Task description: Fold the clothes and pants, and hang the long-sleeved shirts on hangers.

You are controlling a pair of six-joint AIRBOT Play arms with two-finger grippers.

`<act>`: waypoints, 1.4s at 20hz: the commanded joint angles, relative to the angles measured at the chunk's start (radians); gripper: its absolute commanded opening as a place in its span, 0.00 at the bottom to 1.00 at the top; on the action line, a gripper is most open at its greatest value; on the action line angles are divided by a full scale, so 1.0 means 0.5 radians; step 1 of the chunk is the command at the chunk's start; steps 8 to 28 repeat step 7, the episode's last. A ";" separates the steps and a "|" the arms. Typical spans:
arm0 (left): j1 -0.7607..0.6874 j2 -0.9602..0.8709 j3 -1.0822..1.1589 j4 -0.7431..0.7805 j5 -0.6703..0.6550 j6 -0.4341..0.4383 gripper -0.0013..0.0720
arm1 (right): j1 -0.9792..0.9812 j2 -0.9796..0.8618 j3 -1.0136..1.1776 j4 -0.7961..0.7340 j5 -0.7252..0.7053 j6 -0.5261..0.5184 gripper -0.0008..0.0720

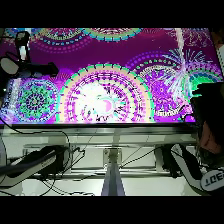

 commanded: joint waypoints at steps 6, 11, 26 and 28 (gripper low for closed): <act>-0.001 0.001 0.002 0.001 0.001 0.001 0.96 | 1.293 -0.528 0.001 -1.862 -0.233 0.241 0.04; -0.001 0.001 0.002 0.001 0.001 0.001 0.96 | 1.309 -0.556 0.000 -1.825 -0.275 0.240 0.04; -0.001 0.001 0.002 0.001 0.001 0.001 0.96 | 1.309 -0.556 0.000 -1.825 -0.275 0.240 0.04; -0.001 0.001 0.002 0.001 0.001 0.001 0.96 | 1.309 -0.556 0.000 -1.825 -0.275 0.240 0.04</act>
